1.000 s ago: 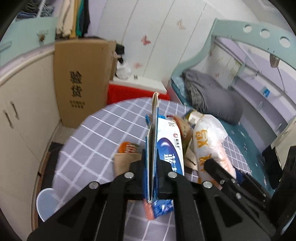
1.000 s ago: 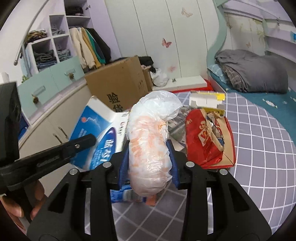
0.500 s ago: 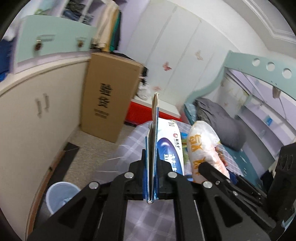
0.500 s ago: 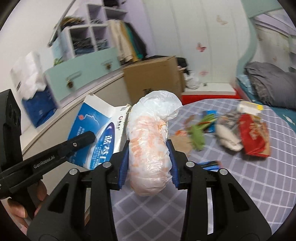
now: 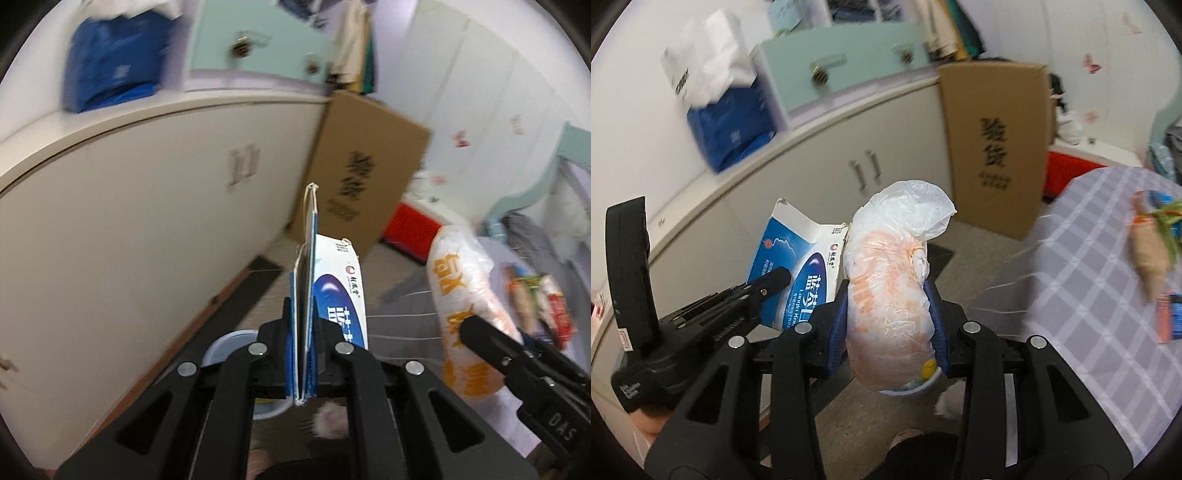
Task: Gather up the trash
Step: 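Carry box and bag over the wastebasket, open right tool then left tool to drop them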
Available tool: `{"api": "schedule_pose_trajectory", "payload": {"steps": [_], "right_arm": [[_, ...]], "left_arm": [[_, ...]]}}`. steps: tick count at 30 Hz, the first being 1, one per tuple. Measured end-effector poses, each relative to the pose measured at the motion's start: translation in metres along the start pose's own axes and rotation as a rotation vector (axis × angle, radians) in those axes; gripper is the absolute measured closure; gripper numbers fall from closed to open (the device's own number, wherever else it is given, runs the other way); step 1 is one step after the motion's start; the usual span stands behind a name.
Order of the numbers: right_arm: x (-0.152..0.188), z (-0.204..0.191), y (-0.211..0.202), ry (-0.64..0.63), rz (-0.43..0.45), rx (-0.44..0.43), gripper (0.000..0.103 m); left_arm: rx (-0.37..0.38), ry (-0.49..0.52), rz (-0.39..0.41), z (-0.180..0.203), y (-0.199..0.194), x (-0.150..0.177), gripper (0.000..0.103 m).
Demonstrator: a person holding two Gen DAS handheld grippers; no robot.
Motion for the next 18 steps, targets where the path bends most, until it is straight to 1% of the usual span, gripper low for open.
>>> {"api": "schedule_pose_trajectory", "payload": {"steps": [3,4,5,6,7,8,10,11,13,15,18], "right_arm": [[0.001,-0.018,0.034,-0.008,-0.035,-0.010,0.063],[0.001,-0.022,0.046,-0.008,-0.051,-0.018,0.061],[0.001,-0.025,0.056,-0.005,-0.061,-0.025,0.057],[0.002,-0.027,0.066,-0.004,-0.068,-0.033,0.050],[0.002,-0.029,0.077,-0.009,-0.080,-0.040,0.028],[0.003,-0.030,0.087,-0.014,-0.092,-0.031,0.022],[0.007,-0.029,0.106,-0.020,-0.134,0.002,0.022],[0.011,-0.027,0.115,-0.008,-0.158,0.004,0.022],[0.016,-0.023,0.120,0.008,-0.167,0.011,0.022],[0.019,-0.018,0.122,0.020,-0.174,0.025,0.021],[0.020,-0.013,0.122,0.027,-0.180,0.050,0.020]], "left_arm": [[-0.034,-0.029,-0.024,-0.023,0.013,0.000,0.096],[-0.052,-0.033,-0.028,-0.029,0.017,0.000,0.096],[-0.079,-0.035,-0.031,-0.036,0.022,-0.001,0.096],[-0.098,-0.038,-0.036,-0.042,0.027,-0.002,0.096],[-0.113,-0.041,-0.043,-0.047,0.031,-0.002,0.096],[-0.122,-0.045,-0.050,-0.052,0.034,0.002,0.096],[-0.123,-0.060,-0.079,-0.064,0.044,0.006,0.096],[-0.114,-0.071,-0.095,-0.068,0.048,0.007,0.096],[-0.107,-0.085,-0.118,-0.074,0.056,0.012,0.096],[-0.112,-0.084,-0.132,-0.074,0.060,0.016,0.096],[-0.101,-0.080,-0.149,-0.069,0.064,0.020,0.096]]}}
Point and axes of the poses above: each gripper's, at about its wrist camera, not at the fingertips, and y roughly the way its jaws point, z to its right, x to its underside, the point moved 1 cm from there along y, roughly the way its jaws point, and after that the axes turned 8 degrees about -z, right-handed, at the moved point
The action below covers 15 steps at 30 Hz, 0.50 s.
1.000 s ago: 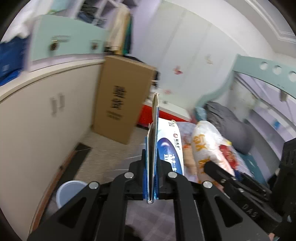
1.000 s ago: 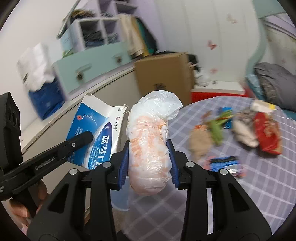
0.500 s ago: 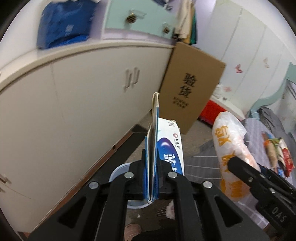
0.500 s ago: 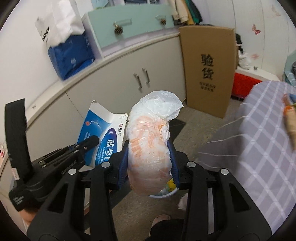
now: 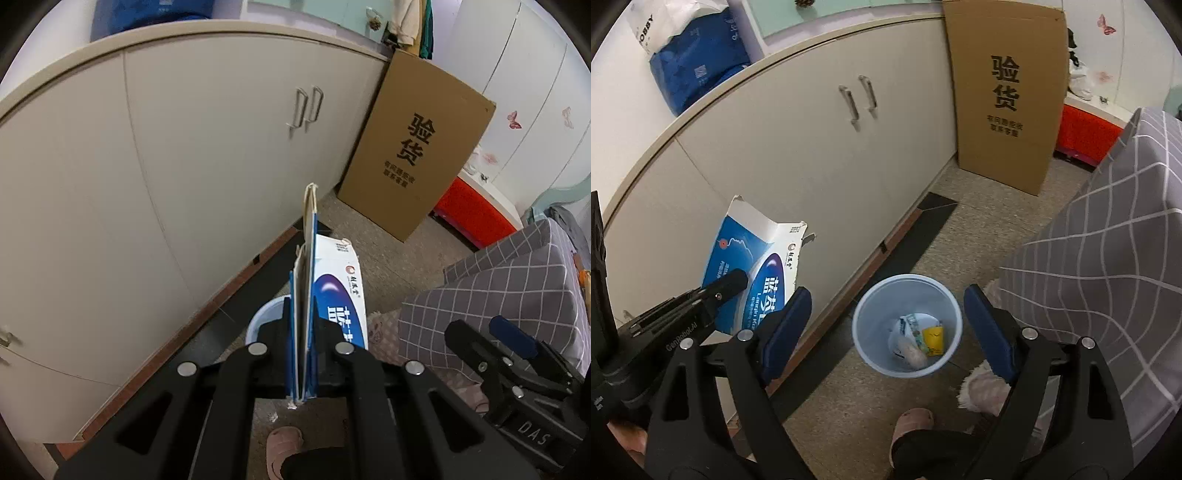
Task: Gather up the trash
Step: 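Carry box and bag over the wastebasket, open right tool then left tool to drop them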
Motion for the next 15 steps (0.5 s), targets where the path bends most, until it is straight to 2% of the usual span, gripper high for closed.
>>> {"api": "schedule_pose_trajectory", "payload": {"steps": [5,8,12,15], "right_arm": [[0.002,0.005,-0.010,-0.008,0.026,0.038,0.018],[0.003,0.005,-0.017,-0.028,0.055,0.090,0.017],[0.002,0.007,-0.026,-0.032,0.109,0.147,0.017],[0.000,0.012,-0.035,-0.010,0.155,0.155,0.016]], "left_arm": [[-0.005,0.040,-0.010,0.012,0.005,0.001,0.096],[-0.028,0.068,-0.012,0.023,0.008,0.000,0.096],[-0.021,0.091,-0.022,0.037,0.012,-0.008,0.096],[-0.017,0.096,-0.018,0.044,0.014,-0.016,0.096]]}}
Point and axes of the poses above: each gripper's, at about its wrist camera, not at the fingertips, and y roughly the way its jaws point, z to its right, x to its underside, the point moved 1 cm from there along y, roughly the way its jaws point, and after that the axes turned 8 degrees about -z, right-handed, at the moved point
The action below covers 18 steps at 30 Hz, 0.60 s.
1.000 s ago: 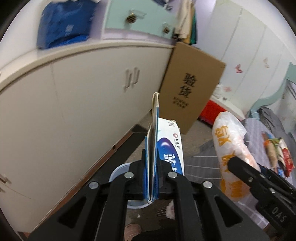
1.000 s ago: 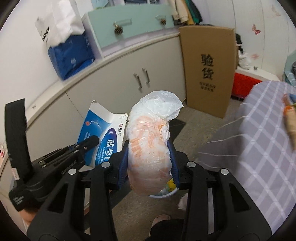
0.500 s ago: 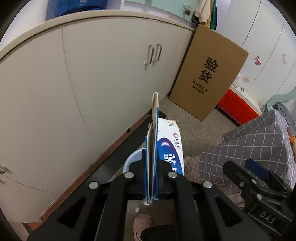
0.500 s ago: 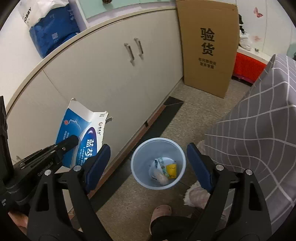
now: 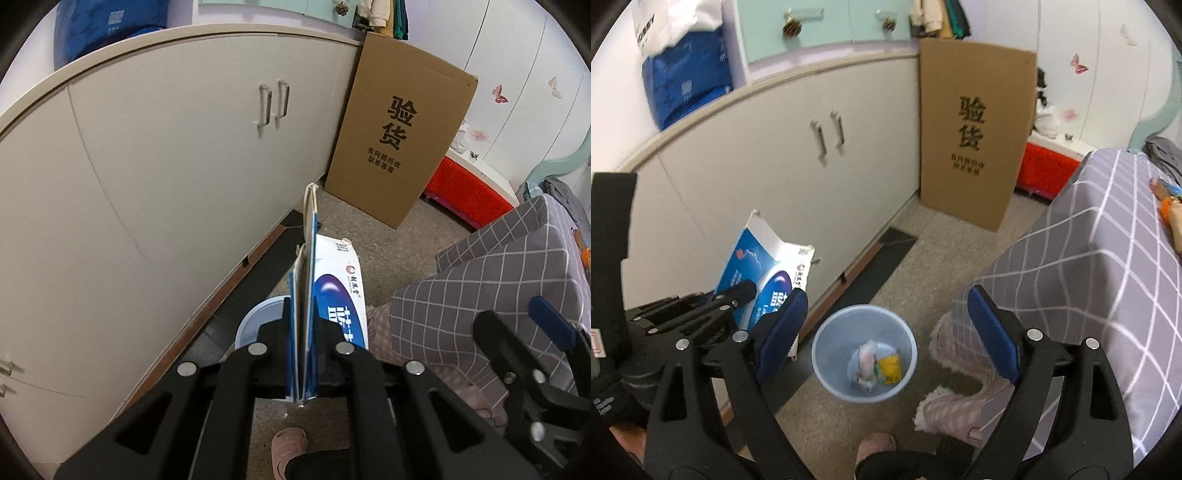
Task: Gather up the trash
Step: 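Carry box and bag over the wastebasket, open right tool then left tool to drop them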
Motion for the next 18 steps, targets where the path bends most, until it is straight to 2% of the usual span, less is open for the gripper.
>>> {"api": "schedule_pose_trajectory", "payload": {"steps": [4,5,6,7,8,10,18], "right_arm": [[-0.005,0.008,-0.011,0.032,0.051,0.007,0.016],[-0.006,0.008,-0.012,0.036,0.059,0.004,0.015],[-0.007,0.009,-0.013,0.038,0.065,0.002,0.014],[-0.008,0.011,-0.015,0.039,0.067,0.005,0.014],[-0.008,0.011,-0.015,0.040,0.068,0.006,0.014],[-0.010,0.013,-0.016,0.043,0.068,0.004,0.014],[-0.006,0.018,-0.021,0.054,0.061,0.012,0.014]], "left_arm": [[-0.008,0.007,0.022,0.006,0.001,-0.012,0.093],[-0.022,0.006,0.023,0.006,0.003,-0.016,0.086],[-0.021,0.010,0.018,0.008,0.005,-0.018,0.077],[-0.015,0.015,0.014,0.009,0.005,-0.019,0.050],[-0.011,0.017,0.018,0.010,0.005,-0.019,0.037],[-0.036,0.022,0.047,0.013,0.000,-0.018,0.037],[-0.030,0.040,0.035,0.020,-0.006,-0.009,0.037]]}}
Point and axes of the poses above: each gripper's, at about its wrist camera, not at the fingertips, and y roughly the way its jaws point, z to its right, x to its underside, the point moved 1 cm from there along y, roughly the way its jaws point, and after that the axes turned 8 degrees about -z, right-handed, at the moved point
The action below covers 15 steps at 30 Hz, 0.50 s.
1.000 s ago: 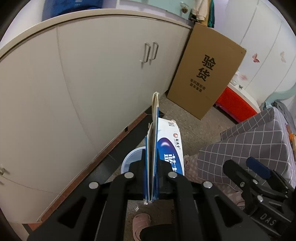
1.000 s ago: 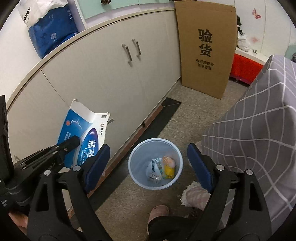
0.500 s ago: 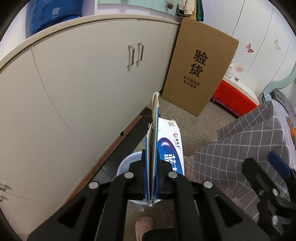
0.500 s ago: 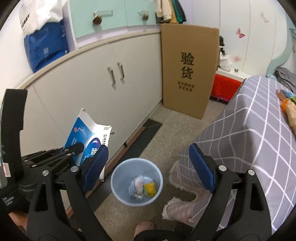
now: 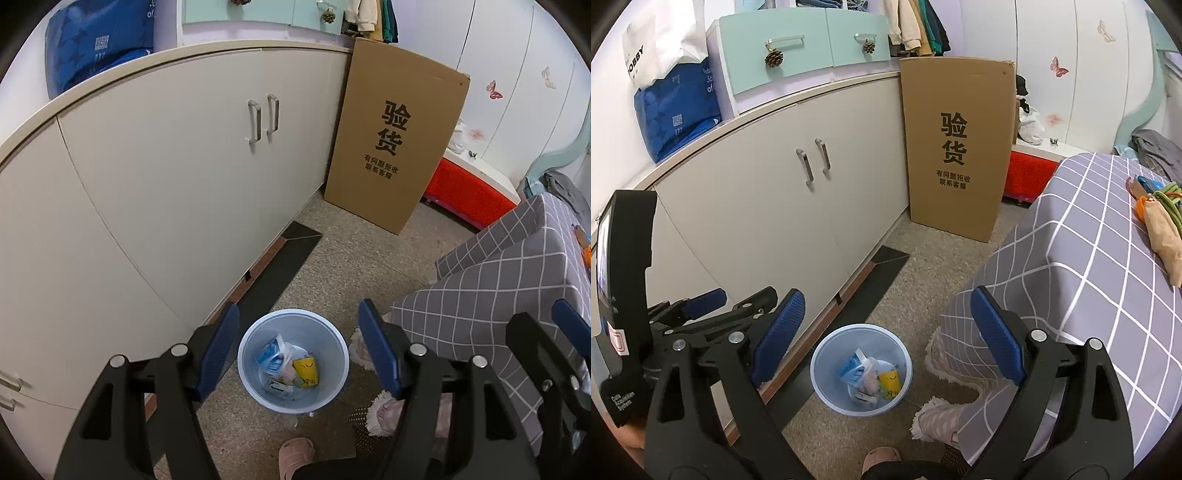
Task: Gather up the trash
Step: 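Carry box and bag over the wastebasket, open right tool then left tool to drop them, then move both tools back over the table toward the remaining trash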
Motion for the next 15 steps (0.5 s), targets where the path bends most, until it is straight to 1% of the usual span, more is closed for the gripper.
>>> {"api": "schedule_pose_trajectory", "payload": {"steps": [2,4,7,15], "right_arm": [[0.000,0.001,-0.003,0.003,-0.001,-0.001,0.014],[-0.001,0.002,-0.008,0.006,0.002,-0.008,0.014],[-0.002,0.004,-0.020,0.007,0.019,-0.015,0.014],[-0.008,0.018,-0.069,0.016,0.094,-0.038,0.013]], "left_arm": [[0.005,0.001,0.003,0.001,-0.004,0.001,0.037],[-0.004,0.009,0.017,0.004,-0.012,0.003,0.037],[0.005,0.006,0.039,0.007,-0.028,0.005,0.037],[0.022,0.031,0.129,0.025,-0.083,0.006,0.036]]}}
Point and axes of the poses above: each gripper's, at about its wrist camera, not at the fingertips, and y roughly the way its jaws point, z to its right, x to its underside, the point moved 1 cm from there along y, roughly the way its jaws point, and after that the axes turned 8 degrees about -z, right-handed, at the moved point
